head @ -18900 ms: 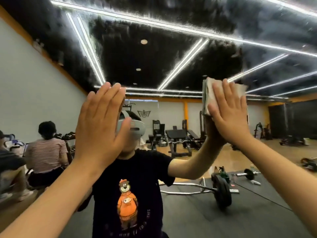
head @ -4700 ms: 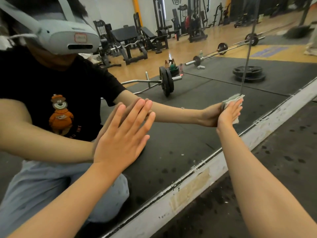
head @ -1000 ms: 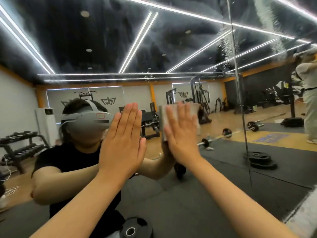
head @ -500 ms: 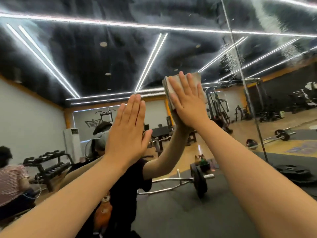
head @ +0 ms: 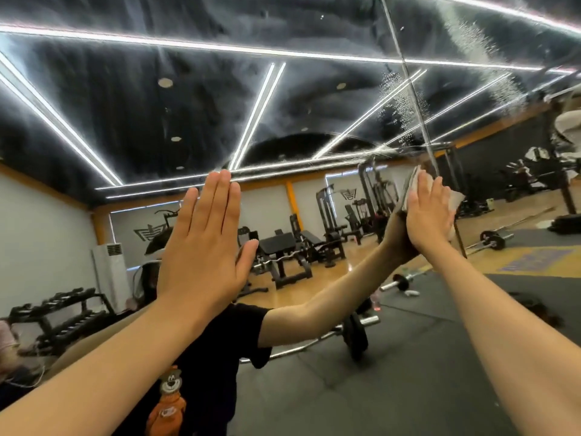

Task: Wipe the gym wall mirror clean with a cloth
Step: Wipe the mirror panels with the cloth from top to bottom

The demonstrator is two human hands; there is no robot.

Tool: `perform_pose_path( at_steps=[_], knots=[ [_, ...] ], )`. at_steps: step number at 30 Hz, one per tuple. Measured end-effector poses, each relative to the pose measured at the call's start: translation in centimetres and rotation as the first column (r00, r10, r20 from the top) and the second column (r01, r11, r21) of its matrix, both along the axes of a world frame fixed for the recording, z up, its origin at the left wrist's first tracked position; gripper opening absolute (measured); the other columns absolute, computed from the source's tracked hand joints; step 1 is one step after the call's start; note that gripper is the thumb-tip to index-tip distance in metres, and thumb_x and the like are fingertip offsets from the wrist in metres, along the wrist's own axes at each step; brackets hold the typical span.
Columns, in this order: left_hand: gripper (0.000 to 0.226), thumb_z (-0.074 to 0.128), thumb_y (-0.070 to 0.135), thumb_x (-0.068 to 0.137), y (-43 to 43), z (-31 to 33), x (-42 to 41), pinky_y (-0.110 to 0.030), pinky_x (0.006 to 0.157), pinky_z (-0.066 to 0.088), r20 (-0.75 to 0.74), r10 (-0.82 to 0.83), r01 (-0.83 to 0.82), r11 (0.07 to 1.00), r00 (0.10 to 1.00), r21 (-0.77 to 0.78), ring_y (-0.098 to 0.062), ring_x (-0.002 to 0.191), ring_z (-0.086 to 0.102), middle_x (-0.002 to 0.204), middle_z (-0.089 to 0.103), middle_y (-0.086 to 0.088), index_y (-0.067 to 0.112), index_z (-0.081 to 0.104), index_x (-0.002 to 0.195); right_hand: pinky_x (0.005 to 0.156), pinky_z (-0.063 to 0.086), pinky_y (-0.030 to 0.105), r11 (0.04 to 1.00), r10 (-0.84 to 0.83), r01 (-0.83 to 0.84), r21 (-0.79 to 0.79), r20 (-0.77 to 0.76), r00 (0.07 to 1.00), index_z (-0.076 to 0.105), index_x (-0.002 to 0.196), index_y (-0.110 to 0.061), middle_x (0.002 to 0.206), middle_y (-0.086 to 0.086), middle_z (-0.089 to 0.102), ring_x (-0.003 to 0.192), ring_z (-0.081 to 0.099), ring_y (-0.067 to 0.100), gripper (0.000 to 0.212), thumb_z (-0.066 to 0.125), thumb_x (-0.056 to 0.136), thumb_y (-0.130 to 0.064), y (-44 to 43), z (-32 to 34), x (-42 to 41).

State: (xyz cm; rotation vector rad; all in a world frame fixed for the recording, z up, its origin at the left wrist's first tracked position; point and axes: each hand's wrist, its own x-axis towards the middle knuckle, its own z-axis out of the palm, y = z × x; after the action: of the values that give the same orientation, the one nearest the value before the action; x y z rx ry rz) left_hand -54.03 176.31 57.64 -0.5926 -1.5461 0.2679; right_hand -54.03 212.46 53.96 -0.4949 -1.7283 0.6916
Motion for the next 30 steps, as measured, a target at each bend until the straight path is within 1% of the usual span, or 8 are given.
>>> perform_pose_path(
  at_steps=[2,5,8,11,14,19,24,30],
  knots=[
    [0.078,0.02,0.05,0.098,0.0,0.0,0.1,-0.048,0.123,0.009,0.003,-0.02,0.02,1.0,1.0,0.006,-0.029,0.153,0.005,0.165,0.006,-0.019,-0.002,0.013,0.155,0.122,0.002,0.055,0.996,0.018,-0.017,0.091,-0.018,1.0,-0.001,0.159,-0.029,0.167,0.007,-0.006,0.153,-0.008,0.025,0.055,0.017,0.107,-0.036,-3.5,-0.3,-0.2],
    [0.077,0.022,0.047,0.098,-0.1,-0.3,0.3,-0.046,0.123,0.008,0.01,-0.06,0.06,0.998,0.998,0.029,-0.028,0.153,0.002,0.165,0.001,-0.018,-0.002,0.008,0.156,0.122,-0.009,0.051,0.915,0.141,-0.12,0.385,-0.028,0.99,-0.007,0.155,-0.039,0.165,-0.002,-0.016,0.151,-0.019,0.017,0.055,0.01,0.104,-0.049,-10.9,0.4,0.1],
    [0.075,0.024,0.04,0.098,-0.1,-0.4,0.8,-0.045,0.124,0.006,0.015,-0.1,0.099,0.991,0.995,0.087,-0.029,0.153,-0.002,0.165,-0.003,-0.02,-0.004,0.004,0.155,0.121,-0.011,0.051,0.712,0.178,-0.109,0.694,-0.028,0.984,0.0,0.155,-0.037,0.166,0.001,-0.009,0.152,-0.015,0.02,0.056,0.008,0.101,-0.051,-18.7,3.1,0.4],
    [0.07,0.019,0.033,0.099,-0.2,-0.4,1.2,-0.049,0.124,0.01,0.0,-0.081,0.08,0.976,0.997,0.202,-0.034,0.153,0.0,0.163,-0.002,-0.025,-0.008,0.005,0.154,0.121,-0.002,0.053,0.538,0.227,-0.066,0.84,-0.069,0.972,0.022,0.155,-0.029,0.166,0.006,0.015,0.153,0.003,0.025,0.056,0.018,0.102,-0.046,-23.1,6.9,0.5],
    [0.073,0.022,0.034,0.097,-0.1,-0.5,1.1,-0.05,0.123,0.011,0.004,-0.058,0.056,0.978,0.998,0.202,-0.037,0.152,0.003,0.162,0.002,-0.028,-0.01,0.008,0.153,0.12,-0.008,0.047,0.501,0.216,-0.067,0.863,-0.049,0.975,0.02,0.157,-0.03,0.167,0.005,0.009,0.153,-0.001,0.024,0.058,0.016,0.102,-0.047,-22.6,12.9,0.6],
    [0.072,0.015,0.038,0.097,-0.2,-0.5,0.8,-0.046,0.124,0.005,0.041,-0.064,0.055,0.979,0.997,0.197,-0.036,0.152,0.003,0.163,0.003,-0.026,-0.008,0.01,0.154,0.12,-0.012,0.05,0.711,0.179,-0.127,0.692,-0.003,0.984,0.001,0.158,-0.035,0.167,0.001,-0.01,0.152,-0.014,0.023,0.054,0.017,0.107,-0.044,-19.1,20.4,0.8],
    [0.072,0.015,0.038,0.098,-0.3,-0.5,0.7,-0.047,0.124,0.01,0.015,-0.08,0.074,0.971,0.997,0.228,-0.035,0.152,0.004,0.163,0.003,-0.025,-0.007,0.01,0.154,0.121,-0.01,0.051,0.695,0.182,-0.095,0.712,-0.047,0.982,0.002,0.157,-0.037,0.167,0.001,-0.009,0.152,-0.014,0.022,0.054,0.016,0.106,-0.046,-20.2,16.5,0.5],
    [0.07,0.015,0.035,0.099,-0.1,-0.6,1.0,-0.049,0.124,0.011,0.007,-0.118,0.11,0.942,0.993,0.318,-0.035,0.153,0.002,0.163,0.002,-0.026,-0.008,0.008,0.154,0.121,-0.008,0.048,0.542,0.193,-0.031,0.84,-0.088,0.977,0.014,0.156,-0.037,0.167,0.002,0.006,0.154,-0.004,0.023,0.054,0.018,0.103,-0.049,-23.0,7.6,-0.2]
  ],
)
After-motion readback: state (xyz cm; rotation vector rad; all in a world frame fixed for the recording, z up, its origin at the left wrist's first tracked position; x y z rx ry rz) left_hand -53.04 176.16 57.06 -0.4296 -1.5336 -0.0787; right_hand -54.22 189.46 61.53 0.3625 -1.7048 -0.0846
